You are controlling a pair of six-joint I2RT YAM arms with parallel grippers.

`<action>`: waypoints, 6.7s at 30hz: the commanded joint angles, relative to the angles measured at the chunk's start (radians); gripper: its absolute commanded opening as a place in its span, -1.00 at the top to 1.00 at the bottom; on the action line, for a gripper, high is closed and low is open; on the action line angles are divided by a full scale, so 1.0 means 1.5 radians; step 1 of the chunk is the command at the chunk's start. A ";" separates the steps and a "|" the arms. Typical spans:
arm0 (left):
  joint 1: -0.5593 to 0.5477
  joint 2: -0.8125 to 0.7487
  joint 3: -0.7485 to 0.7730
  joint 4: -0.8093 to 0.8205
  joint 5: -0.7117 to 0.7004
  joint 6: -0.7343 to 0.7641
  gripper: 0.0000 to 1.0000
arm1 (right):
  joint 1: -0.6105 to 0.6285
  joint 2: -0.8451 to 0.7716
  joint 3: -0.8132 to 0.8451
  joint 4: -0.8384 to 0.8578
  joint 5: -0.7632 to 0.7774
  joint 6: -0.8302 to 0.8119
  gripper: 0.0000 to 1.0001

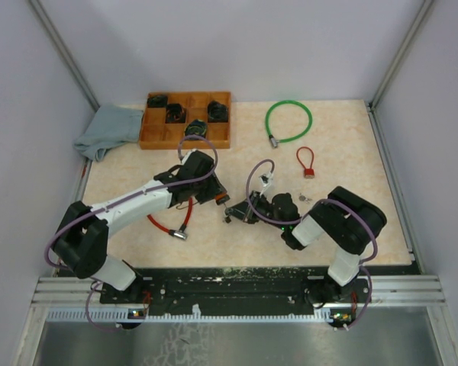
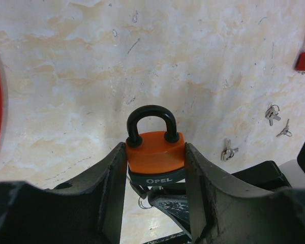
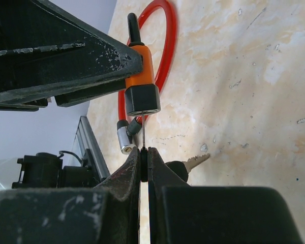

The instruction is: Unlock with the key

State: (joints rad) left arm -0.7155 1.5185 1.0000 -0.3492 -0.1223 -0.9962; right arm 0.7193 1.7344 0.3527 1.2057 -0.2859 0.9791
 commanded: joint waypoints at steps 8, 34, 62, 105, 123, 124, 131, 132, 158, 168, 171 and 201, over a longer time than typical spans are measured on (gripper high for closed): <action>-0.012 0.038 0.077 -0.168 -0.055 0.027 1.00 | -0.017 -0.032 -0.010 0.114 0.097 0.000 1.00; -0.005 0.147 0.200 -0.312 0.036 0.013 1.00 | 0.006 0.019 -0.015 0.181 0.173 0.009 1.00; 0.014 0.160 0.186 -0.275 0.122 -0.013 1.00 | 0.019 0.076 -0.020 0.347 0.233 0.050 1.00; -0.009 0.132 0.182 -0.278 0.072 -0.019 1.00 | 0.022 -0.003 0.039 0.190 0.237 0.033 1.00; -0.027 0.106 0.171 -0.233 -0.003 -0.043 1.00 | 0.039 -0.100 0.038 -0.026 0.254 0.045 1.00; -0.027 0.107 0.176 -0.240 -0.013 -0.043 1.00 | 0.042 -0.102 0.038 -0.029 0.257 0.045 1.00; -0.027 0.091 0.181 -0.267 -0.074 -0.042 1.00 | 0.048 -0.120 0.018 -0.018 0.283 0.051 1.00; -0.027 0.090 0.181 -0.271 -0.080 -0.043 1.00 | 0.048 -0.123 0.015 -0.017 0.285 0.050 1.00; -0.034 0.087 0.173 -0.262 -0.115 -0.049 1.00 | 0.083 -0.149 0.039 -0.031 0.223 0.040 1.00; -0.033 0.060 0.139 -0.229 -0.122 -0.048 1.00 | 0.084 -0.160 0.025 -0.018 0.200 0.041 1.00; -0.034 0.055 0.133 -0.225 -0.126 -0.047 1.00 | 0.087 -0.173 0.023 -0.024 0.193 0.038 1.00; -0.070 -0.006 0.087 -0.159 -0.224 -0.032 1.00 | 0.119 -0.164 0.025 -0.104 0.189 0.051 1.00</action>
State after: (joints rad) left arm -0.8093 1.5566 1.1343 -0.6113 -0.4091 -1.0428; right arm 0.8875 1.4670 0.3668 1.0019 0.0067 1.0420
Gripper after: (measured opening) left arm 0.492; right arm 0.023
